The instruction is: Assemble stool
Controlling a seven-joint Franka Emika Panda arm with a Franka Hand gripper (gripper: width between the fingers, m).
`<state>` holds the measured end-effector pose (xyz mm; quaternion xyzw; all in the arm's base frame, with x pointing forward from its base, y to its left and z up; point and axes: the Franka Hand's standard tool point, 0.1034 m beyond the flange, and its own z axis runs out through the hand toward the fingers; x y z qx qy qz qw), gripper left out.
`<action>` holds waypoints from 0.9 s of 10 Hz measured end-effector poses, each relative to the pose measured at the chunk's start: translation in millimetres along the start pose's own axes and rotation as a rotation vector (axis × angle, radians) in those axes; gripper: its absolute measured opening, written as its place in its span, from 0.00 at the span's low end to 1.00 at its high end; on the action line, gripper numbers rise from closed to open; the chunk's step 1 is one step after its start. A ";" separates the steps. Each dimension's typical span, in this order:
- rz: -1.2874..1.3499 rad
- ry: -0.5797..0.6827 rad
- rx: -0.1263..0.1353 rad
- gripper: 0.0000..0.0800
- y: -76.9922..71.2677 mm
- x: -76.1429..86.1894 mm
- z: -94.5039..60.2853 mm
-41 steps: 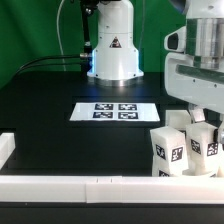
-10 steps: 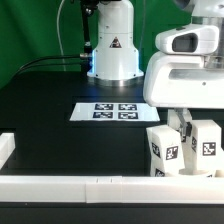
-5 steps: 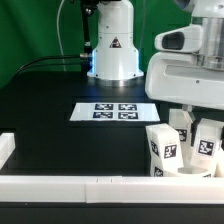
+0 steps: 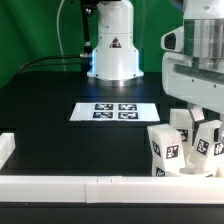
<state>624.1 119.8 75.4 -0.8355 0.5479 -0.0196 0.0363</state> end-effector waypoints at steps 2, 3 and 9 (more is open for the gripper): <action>0.171 -0.004 0.004 0.42 -0.6 -0.7 -0.2; 0.441 -0.018 0.027 0.42 -3.8 -1.6 -1.1; 0.833 -0.035 0.110 0.65 -6.0 1.0 0.6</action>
Offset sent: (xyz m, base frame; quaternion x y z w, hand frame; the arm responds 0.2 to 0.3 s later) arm 0.0024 0.0050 0.0038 0.1029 -0.0033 0.6171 0.7801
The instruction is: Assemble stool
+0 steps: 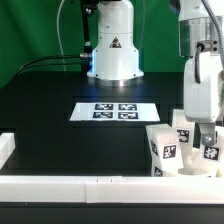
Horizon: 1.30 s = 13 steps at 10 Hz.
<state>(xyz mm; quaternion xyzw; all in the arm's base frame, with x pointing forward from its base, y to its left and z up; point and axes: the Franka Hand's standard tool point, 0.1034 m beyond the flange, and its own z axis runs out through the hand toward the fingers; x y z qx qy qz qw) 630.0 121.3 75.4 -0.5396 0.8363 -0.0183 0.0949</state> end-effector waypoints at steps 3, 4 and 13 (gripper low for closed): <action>-0.401 -0.016 0.006 0.80 -5.5 -6.6 -13.2; -0.611 -0.025 0.004 0.81 -4.7 -8.7 -15.9; -1.597 -0.058 -0.054 0.81 -6.4 -14.7 -17.6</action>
Offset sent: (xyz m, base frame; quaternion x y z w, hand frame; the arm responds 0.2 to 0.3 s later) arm -0.0030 0.0290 0.0202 -0.0539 -0.0893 -0.4885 0.8663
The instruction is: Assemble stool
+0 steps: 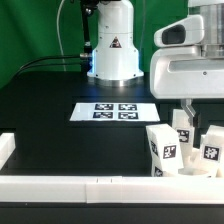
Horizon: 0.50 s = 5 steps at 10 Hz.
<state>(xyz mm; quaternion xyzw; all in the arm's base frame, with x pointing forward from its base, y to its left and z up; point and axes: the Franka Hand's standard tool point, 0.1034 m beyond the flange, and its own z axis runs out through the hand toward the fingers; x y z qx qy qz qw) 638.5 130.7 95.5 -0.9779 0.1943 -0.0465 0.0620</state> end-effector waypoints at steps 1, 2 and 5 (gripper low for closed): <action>-0.053 0.006 -0.009 0.81 2.0 0.5 0.6; -0.144 0.009 -0.022 0.81 4.4 2.0 0.4; -0.586 -0.043 -0.085 0.81 2.7 -10.2 9.0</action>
Offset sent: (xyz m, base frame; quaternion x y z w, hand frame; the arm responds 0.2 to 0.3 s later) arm 0.0019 0.0353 -0.0038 0.0084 -0.0129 -0.5374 0.8432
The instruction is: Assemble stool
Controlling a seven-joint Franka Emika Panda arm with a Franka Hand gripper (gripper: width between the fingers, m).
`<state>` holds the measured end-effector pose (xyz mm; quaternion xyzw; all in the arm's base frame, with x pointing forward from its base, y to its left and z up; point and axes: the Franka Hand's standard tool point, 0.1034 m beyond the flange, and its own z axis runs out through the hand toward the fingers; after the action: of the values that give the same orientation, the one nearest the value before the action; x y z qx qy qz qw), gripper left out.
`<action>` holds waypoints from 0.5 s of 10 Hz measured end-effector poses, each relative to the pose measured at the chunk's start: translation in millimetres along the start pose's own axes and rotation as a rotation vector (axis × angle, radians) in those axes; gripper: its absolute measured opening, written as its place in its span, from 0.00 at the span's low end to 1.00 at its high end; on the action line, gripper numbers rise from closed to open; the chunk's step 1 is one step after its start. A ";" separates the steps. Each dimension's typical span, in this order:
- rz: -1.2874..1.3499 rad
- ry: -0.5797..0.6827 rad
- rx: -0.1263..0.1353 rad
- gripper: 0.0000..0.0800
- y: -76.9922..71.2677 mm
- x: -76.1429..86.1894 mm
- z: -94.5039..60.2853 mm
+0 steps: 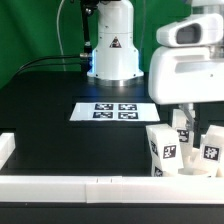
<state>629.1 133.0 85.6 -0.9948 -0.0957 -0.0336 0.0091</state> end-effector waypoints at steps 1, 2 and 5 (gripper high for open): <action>-0.122 -0.058 -0.014 0.81 -3.5 -2.5 1.1; -0.150 -0.042 -0.020 0.81 -1.1 2.6 -0.4; -0.453 -0.072 -0.055 0.81 4.1 1.0 2.9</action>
Offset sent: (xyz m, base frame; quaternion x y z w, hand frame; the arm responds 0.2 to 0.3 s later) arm 0.0000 0.0000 0.0000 0.0000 0.0000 -0.1296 0.9916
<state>631.1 129.3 82.8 -0.9484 -0.3158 -0.0018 -0.0294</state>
